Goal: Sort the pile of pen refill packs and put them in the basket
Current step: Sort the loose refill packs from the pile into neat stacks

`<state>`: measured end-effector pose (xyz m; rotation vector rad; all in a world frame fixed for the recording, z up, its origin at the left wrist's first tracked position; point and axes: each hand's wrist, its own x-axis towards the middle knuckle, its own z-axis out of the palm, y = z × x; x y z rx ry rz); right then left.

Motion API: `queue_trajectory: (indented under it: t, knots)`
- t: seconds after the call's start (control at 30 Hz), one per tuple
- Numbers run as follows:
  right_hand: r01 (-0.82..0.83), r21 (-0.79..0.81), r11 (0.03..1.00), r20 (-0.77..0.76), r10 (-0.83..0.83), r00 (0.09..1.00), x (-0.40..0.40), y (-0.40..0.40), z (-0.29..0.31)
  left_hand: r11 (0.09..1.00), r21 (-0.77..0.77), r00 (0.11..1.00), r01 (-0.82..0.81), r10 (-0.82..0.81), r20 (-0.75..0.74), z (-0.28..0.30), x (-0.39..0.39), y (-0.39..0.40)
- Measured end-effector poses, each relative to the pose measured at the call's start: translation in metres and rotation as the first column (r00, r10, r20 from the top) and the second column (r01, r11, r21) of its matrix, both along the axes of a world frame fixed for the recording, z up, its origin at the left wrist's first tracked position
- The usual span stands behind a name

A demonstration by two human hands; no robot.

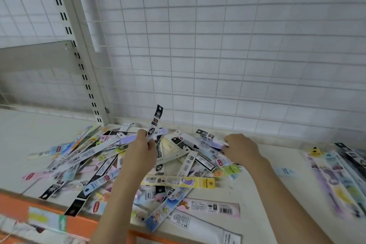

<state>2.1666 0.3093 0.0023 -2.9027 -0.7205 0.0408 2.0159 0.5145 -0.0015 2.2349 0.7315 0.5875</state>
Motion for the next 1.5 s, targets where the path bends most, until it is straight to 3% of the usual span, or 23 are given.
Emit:
queue_trajectory:
  t: [0.3,0.5,0.73,0.87,1.0,1.23,1.5]
  knots:
    - [0.066,0.079,0.995,0.168,-0.079,0.983,-0.010,-0.025,0.019,0.987,0.103,0.979,0.120,-0.100,-0.180,0.009,0.045,-0.028]
    - [0.076,0.252,0.965,0.020,-0.084,0.996,-0.017,-0.039,0.017,0.970,0.112,0.952,0.215,-0.183,-0.247,0.009,0.086,-0.050]
    - [0.139,0.360,0.923,-0.031,-0.136,0.990,-0.030,-0.062,0.014,0.946,0.190,0.879,0.261,-0.152,-0.452,0.004,0.108,-0.060]
    - [0.167,0.424,0.890,-0.069,-0.152,0.986,-0.042,-0.072,0.013,0.953,0.225,0.898,0.201,-0.088,-0.432,0.004,0.106,-0.065]
    - [0.170,0.489,0.855,-0.109,-0.133,0.985,-0.049,-0.075,0.007,0.922,0.293,0.870,0.253,-0.084,-0.486,-0.001,0.105,-0.067]
    - [0.197,0.380,0.904,-0.087,-0.177,0.980,-0.057,-0.083,-0.009,0.919,0.336,0.881,0.206,-0.025,-0.472,-0.004,0.099,-0.076]
    - [0.227,0.464,0.856,-0.146,-0.178,0.973,-0.057,-0.097,-0.014,0.977,0.174,0.947,0.122,-0.062,-0.314,0.010,0.091,-0.078]
